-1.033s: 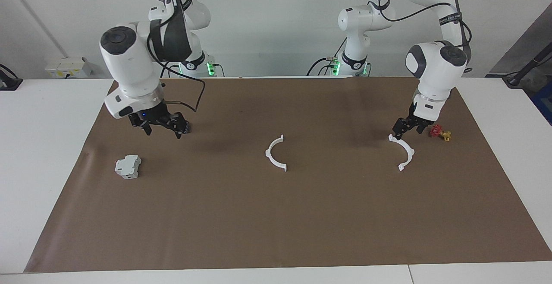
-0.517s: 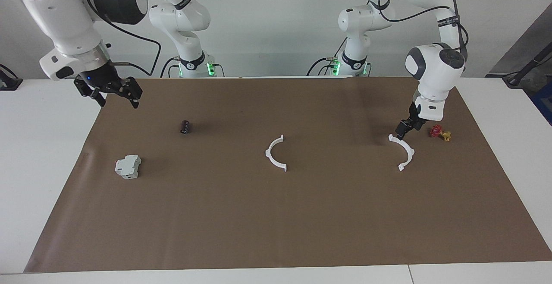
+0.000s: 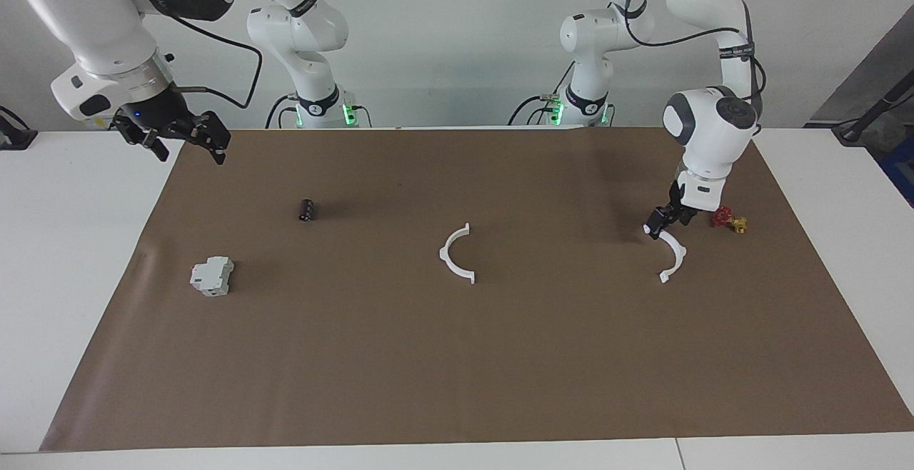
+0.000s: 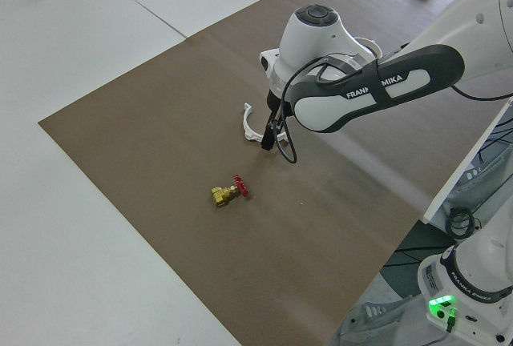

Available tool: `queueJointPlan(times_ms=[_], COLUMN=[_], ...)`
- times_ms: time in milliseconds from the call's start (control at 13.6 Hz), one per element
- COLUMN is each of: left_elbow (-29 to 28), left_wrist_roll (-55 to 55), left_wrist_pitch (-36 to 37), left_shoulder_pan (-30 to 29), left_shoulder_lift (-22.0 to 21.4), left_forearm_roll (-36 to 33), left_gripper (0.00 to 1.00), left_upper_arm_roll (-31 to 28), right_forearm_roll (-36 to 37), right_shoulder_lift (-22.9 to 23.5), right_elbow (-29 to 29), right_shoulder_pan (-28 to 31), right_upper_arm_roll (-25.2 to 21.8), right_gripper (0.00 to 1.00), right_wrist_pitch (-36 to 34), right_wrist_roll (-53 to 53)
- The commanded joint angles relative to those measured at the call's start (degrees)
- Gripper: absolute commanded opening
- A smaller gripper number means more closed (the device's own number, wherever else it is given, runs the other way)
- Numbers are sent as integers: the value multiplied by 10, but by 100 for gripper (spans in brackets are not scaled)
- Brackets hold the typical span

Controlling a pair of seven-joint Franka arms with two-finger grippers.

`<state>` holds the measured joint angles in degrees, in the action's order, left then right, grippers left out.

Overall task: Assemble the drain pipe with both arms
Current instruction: 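Withdraw the right gripper while the left gripper reaches the other arc, then grasp and lift the second white arc with the left gripper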

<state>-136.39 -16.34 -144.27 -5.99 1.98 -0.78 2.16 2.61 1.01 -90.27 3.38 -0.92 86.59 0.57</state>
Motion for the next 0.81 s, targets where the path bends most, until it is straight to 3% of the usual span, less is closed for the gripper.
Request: queueJointPlan(times_ms=[0,443,590,738], left_elbow=[-5,-5,-5,-5], left_wrist_roll=[15,9,9,7], left_wrist_pitch=[-24,-33,-33,-34], left_shoulder_pan=[-6,-4,-1,1], left_shoulder_lift=[16,26,26,26], left_forearm_roll=[3,3,3,3], left_gripper=[100,100,84,51], left_upper_arm_roll=[1,1,1,2], right_forearm_roll=[-23,-35,-35,-35], right_shoulder_lift=[13,7,7,7], right_elbow=[44,26,26,26], right_shoulder_pan=[6,-9,-10,-6], right_upper_arm_roll=[8,8,8,8], right_gripper=[100,100,100,100], right_wrist_pitch=[-42,-36,-36,-36], right_wrist_roll=[-4,-42,-41,-40])
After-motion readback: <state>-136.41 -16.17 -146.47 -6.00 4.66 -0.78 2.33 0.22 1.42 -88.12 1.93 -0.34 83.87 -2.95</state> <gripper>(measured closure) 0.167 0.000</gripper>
